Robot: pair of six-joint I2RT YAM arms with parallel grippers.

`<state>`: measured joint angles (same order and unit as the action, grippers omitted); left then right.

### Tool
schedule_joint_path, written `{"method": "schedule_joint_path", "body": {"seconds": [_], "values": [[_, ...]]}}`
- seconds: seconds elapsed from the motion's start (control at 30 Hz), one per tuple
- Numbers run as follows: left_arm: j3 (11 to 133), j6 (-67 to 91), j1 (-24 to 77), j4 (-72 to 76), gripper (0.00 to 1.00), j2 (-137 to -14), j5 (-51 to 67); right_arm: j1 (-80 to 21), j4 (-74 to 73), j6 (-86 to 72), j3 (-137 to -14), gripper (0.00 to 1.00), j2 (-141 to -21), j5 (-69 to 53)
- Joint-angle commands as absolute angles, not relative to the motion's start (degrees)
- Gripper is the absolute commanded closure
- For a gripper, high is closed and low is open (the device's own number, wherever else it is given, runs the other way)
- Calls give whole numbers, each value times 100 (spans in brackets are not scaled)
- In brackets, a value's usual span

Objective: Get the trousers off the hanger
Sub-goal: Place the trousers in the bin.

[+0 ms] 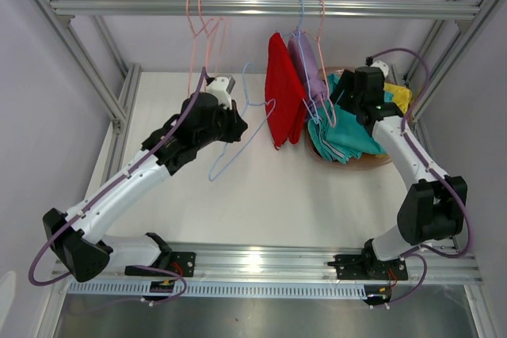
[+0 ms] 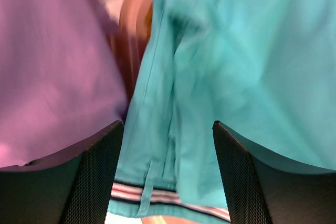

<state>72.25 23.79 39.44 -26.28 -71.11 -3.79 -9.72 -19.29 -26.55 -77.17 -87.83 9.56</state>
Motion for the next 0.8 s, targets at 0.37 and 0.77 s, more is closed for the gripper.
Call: {"method": "schedule_joint_path", "body": {"seconds": [0.37, 0.77], "values": [[7550, 2101, 4210, -2619, 100, -7233, -677, -1468, -1960, -3015, -6512, 27, -10054, 747], [7664, 1864, 4263, -2707, 99, -7181, -764, -1196, -2874, -2628, -7418, 21, -8913, 695]]}}
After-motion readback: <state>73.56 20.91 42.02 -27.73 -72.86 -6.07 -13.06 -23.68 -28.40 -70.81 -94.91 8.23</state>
